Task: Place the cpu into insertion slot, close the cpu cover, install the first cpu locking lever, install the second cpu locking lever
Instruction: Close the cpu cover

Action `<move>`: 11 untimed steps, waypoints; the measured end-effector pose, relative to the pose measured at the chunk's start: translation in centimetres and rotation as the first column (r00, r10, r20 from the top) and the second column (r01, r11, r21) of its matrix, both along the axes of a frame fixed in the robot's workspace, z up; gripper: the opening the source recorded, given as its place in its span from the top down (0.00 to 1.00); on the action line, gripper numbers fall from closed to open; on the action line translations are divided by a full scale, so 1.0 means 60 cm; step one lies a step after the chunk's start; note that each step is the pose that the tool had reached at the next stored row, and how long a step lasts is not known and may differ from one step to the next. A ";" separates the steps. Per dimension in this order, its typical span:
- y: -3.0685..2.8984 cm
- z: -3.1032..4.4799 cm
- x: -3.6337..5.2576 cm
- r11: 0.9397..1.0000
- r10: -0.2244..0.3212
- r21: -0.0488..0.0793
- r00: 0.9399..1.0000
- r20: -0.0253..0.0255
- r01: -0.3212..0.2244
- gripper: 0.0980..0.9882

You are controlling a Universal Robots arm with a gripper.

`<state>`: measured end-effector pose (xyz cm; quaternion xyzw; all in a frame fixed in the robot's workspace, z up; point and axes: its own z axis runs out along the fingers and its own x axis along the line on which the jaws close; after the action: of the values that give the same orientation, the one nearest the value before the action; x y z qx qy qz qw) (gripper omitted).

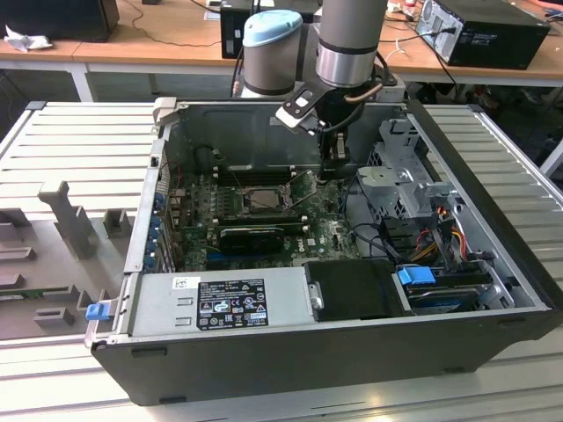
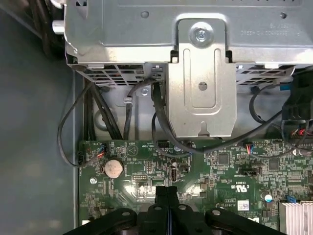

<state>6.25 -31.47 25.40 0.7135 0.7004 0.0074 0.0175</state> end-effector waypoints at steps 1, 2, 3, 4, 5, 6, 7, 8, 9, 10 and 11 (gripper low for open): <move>0.0006 -0.004 0.004 1.000 0.000 0.000 1.000 -0.001 0.000 0.99; 0.0008 -0.006 0.005 1.000 0.000 0.000 1.000 -0.002 0.000 0.99; 0.0007 -0.009 0.005 1.000 0.000 0.000 1.000 -0.004 0.000 0.99; 0.0008 -0.014 0.005 1.000 0.000 0.000 1.000 -0.008 0.000 0.99; 0.0008 -0.015 0.005 1.000 0.000 0.000 1.000 -0.012 0.000 0.99; 0.0008 -0.017 0.005 1.000 0.000 0.000 1.000 -0.016 0.000 0.99; 0.0007 -0.017 0.004 1.000 0.000 0.001 1.000 -0.019 0.000 0.99; 0.0007 -0.017 0.002 1.000 0.000 0.001 1.000 -0.020 0.000 0.99; 0.0008 -0.018 -0.003 1.000 0.000 0.002 1.000 -0.020 0.000 0.99; 0.0008 -0.018 -0.007 1.000 0.000 0.002 1.000 -0.020 0.000 0.99; 0.0008 -0.018 -0.010 1.000 0.000 0.002 1.000 -0.020 0.000 0.99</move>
<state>5.65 -31.42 24.35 0.7136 0.7005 0.0012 0.0098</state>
